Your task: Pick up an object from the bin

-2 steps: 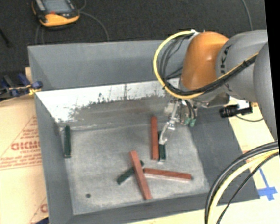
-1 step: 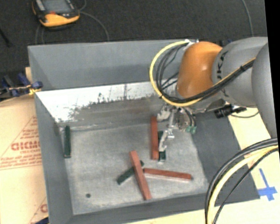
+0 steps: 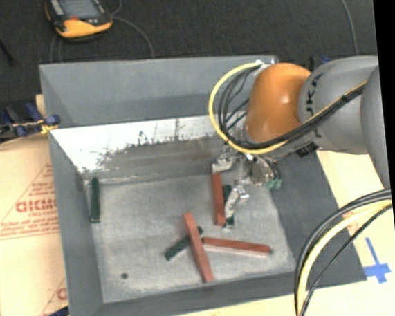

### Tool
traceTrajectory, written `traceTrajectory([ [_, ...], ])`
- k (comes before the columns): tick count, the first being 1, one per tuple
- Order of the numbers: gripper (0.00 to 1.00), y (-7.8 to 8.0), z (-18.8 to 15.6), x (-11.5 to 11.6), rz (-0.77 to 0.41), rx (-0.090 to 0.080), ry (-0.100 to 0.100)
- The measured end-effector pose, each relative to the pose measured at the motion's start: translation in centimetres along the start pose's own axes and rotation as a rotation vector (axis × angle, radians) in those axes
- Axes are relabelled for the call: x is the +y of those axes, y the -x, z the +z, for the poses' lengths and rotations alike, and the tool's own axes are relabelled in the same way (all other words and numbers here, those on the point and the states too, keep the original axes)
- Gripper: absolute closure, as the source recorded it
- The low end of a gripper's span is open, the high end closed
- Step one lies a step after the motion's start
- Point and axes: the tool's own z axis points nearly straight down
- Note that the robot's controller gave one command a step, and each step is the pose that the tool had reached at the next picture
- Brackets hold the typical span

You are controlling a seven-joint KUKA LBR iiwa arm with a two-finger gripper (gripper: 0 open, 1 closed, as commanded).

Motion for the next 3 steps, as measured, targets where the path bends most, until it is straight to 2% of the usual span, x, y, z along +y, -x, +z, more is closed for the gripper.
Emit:
traceTrajectory([
  [1, 0.0, -0.03, 0.01, 0.02, 0.007, -0.001, -0.001],
  [2, 0.0, 0.46, 0.12, 0.21, -0.121, -0.001, 0.005],
  [3, 0.0, 0.51, 0.11, 0.05, -0.361, -0.006, -0.003],
])
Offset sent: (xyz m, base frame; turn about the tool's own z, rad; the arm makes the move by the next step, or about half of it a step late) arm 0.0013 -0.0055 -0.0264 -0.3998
